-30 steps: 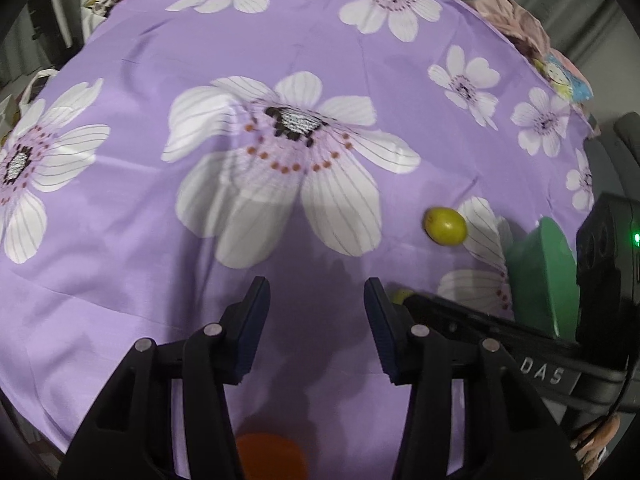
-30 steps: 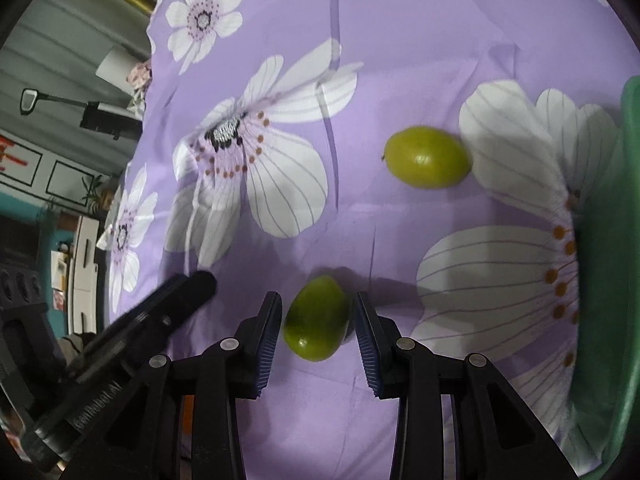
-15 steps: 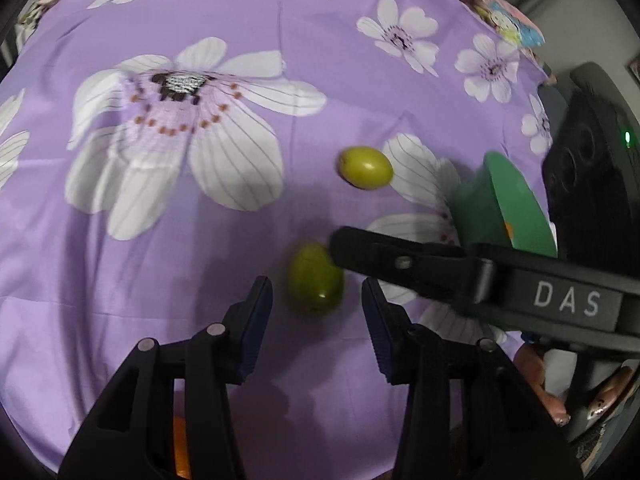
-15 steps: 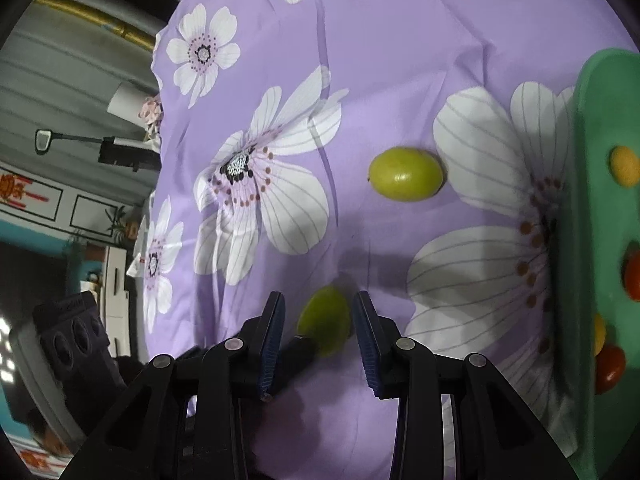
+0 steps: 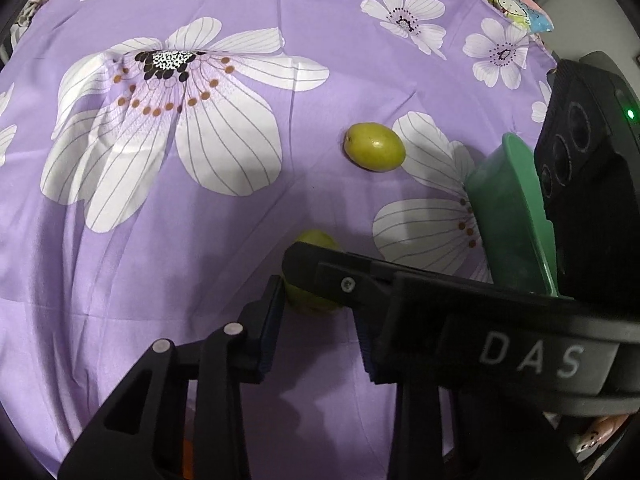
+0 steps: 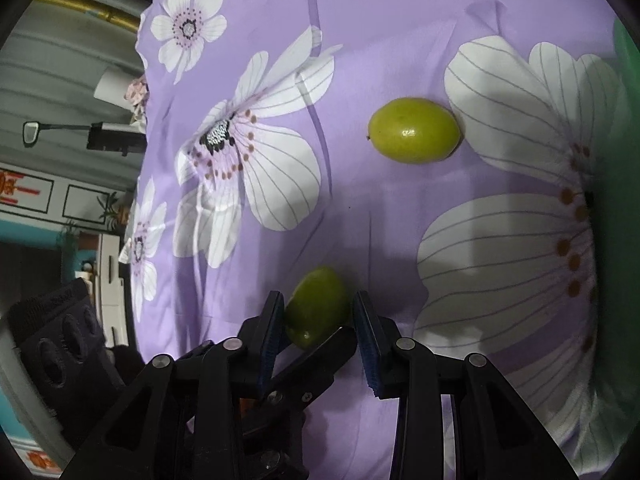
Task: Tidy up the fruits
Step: 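Carry the green fruit in the right gripper over the green bowl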
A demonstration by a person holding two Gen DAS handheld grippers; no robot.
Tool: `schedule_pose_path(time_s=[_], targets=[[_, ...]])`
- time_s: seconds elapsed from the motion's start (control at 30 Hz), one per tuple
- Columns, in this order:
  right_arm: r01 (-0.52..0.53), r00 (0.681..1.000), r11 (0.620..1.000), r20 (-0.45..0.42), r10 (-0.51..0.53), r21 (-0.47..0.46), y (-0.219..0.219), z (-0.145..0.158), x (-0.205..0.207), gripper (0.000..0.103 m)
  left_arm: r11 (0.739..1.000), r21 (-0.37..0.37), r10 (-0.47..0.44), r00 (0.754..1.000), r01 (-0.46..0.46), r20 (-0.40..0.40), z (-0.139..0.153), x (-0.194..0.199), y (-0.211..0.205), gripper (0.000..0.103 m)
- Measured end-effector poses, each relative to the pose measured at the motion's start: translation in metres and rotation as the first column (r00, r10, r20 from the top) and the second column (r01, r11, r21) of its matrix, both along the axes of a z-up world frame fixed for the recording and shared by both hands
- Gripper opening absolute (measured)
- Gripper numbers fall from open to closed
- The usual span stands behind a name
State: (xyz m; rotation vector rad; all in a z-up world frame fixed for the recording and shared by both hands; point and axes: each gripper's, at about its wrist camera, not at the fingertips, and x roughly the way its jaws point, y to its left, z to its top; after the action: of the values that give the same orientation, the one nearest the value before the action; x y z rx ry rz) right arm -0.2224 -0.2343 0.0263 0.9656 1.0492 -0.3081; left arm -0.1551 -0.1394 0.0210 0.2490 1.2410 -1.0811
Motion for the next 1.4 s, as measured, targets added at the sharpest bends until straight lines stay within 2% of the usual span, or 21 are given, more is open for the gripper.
schedule_pose_path(time_s=[0.17,0.4,0.57,0.7,0.93,1.1,1.4], targets=[[-0.019,1.0,0.998,0.022,0.02,-0.062,0.004,0.013,-0.002,0.038,0.999,-0.044,0.009,1.0,-0.008,0.021,0.009,-0.001,0.002,0.034],[0.015,0.987,0.99,0.158,0.008,-0.142,0.003,0.059,-0.02,0.038,0.984,-0.177,0.014,0.98,0.022,0.198,0.058,-0.025,0.008,0.034],[0.073,0.968,0.97,0.25,-0.013,-0.231,0.0,0.096,-0.047,0.038,0.967,-0.244,-0.006,0.963,0.074,0.269,0.088,-0.045,-0.001,0.034],[0.131,0.951,0.957,0.307,-0.047,-0.26,-0.009,0.117,-0.068,0.038,0.952,-0.275,-0.04,0.944,0.136,0.327,0.108,-0.063,-0.015,0.034],[0.25,0.921,0.921,0.367,-0.131,-0.299,-0.027,0.138,-0.108,0.038,0.93,-0.299,-0.098,0.928,0.214,0.359,0.127,-0.097,-0.042,0.034],[0.32,0.897,0.904,0.397,-0.194,-0.282,-0.046,0.142,-0.139,0.038,0.912,-0.302,-0.153,0.914,0.277,0.377,0.132,-0.123,-0.065,0.034],[0.401,0.886,0.868,0.364,-0.287,-0.294,-0.067,0.135,-0.173,0.038,0.897,-0.287,-0.233,0.911,0.337,0.34,0.121,-0.15,-0.1,0.034]])
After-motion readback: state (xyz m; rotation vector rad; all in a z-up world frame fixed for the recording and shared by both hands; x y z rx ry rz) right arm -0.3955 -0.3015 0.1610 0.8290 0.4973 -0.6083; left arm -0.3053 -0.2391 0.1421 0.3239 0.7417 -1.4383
